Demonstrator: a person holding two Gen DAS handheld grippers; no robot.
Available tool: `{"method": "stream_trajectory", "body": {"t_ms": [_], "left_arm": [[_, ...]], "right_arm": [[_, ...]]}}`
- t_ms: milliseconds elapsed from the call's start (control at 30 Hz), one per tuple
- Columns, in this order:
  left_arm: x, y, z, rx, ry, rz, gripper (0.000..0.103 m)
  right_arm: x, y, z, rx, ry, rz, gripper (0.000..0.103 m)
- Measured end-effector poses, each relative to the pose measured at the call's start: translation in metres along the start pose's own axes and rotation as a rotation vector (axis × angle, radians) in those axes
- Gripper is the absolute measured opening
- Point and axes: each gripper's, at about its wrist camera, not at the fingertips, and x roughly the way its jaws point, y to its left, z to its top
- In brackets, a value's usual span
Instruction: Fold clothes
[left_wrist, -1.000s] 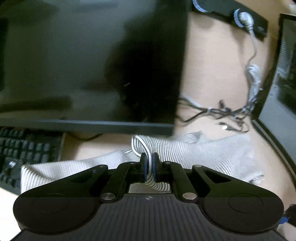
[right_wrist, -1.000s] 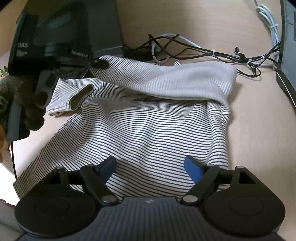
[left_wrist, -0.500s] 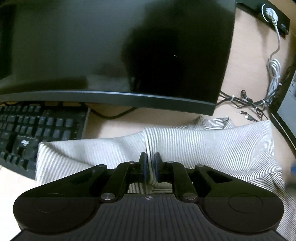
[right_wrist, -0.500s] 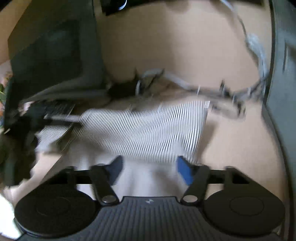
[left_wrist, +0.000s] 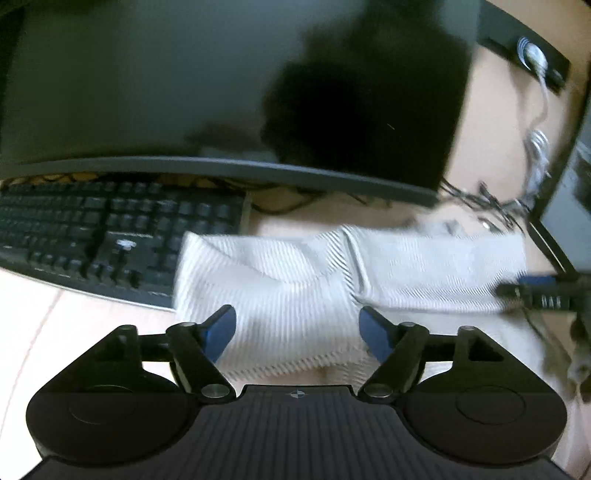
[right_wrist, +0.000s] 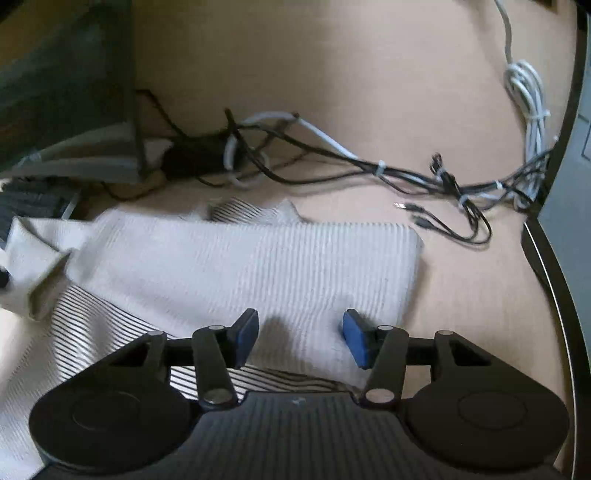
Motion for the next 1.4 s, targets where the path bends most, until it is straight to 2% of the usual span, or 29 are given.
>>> {"method": "stream_trajectory", "body": {"t_ms": [100,167,200,233,267,400,467,600,700,833,900,967,1033,1100,1200,1267,1400], "left_arm": [[0.0,-0.003,-0.005,0.034,0.01,0.004,0.085],[0.0,-0.005,-0.008,0.057,0.017,0.006,0.08],[0.0,-0.005,-0.009,0.068,0.021,0.008,0.053],[-0.003,-0.005,-0.009,0.067,0.015,0.003,0.019],[-0.01,-0.002,-0.006,0.052,0.001,-0.007,0.015],[-0.035,0.01,0.004,-0.005,-0.057,-0.049,0.012],[-0.048,0.016,0.009,-0.034,-0.086,-0.069,0.012],[-0.074,0.027,0.019,-0.092,-0.143,-0.111,0.012],[-0.088,0.033,0.024,-0.128,-0.172,-0.139,0.012],[-0.097,0.041,0.028,-0.177,-0.174,-0.181,0.011],[-0.099,0.043,0.029,-0.208,-0.169,-0.216,0.008],[-0.101,0.041,0.031,-0.237,-0.164,-0.27,0.006],[-0.103,0.036,0.035,-0.245,-0.167,-0.331,0.006],[-0.105,0.025,0.039,-0.225,-0.175,-0.383,0.006],[-0.108,0.01,0.043,-0.196,-0.191,-0.418,0.006],[-0.109,0.005,0.043,-0.18,-0.203,-0.39,0.007],[-0.101,0.012,0.038,-0.197,-0.172,-0.298,0.018]], "right_arm": [[-0.016,0.015,0.002,-0.014,-0.032,0.044,0.052],[-0.031,0.024,0.002,-0.03,-0.051,0.071,0.052],[-0.038,0.028,0.001,-0.039,-0.058,0.083,0.052],[-0.043,0.032,0.001,-0.047,-0.063,0.092,0.051],[-0.05,0.036,0.0,-0.06,-0.07,0.101,0.051],[-0.066,0.056,-0.008,-0.142,-0.084,0.164,0.052],[-0.065,0.068,-0.006,-0.118,-0.082,0.226,0.052],[-0.06,0.082,0.014,0.074,-0.067,0.415,0.047],[-0.05,0.091,0.028,0.13,-0.054,0.462,0.045],[-0.064,0.112,0.02,-0.026,-0.139,0.456,0.049],[-0.071,0.124,0.014,-0.109,-0.176,0.447,0.062],[-0.072,0.137,0.012,-0.165,-0.188,0.429,0.066],[-0.069,0.145,0.012,-0.18,-0.191,0.428,0.066],[-0.066,0.15,0.014,-0.172,-0.231,0.416,0.066],[-0.058,0.15,0.019,-0.127,-0.281,0.375,0.063],[-0.046,0.142,0.024,-0.078,-0.234,0.366,0.052],[-0.019,0.126,0.025,0.036,-0.077,0.409,0.05]]}}
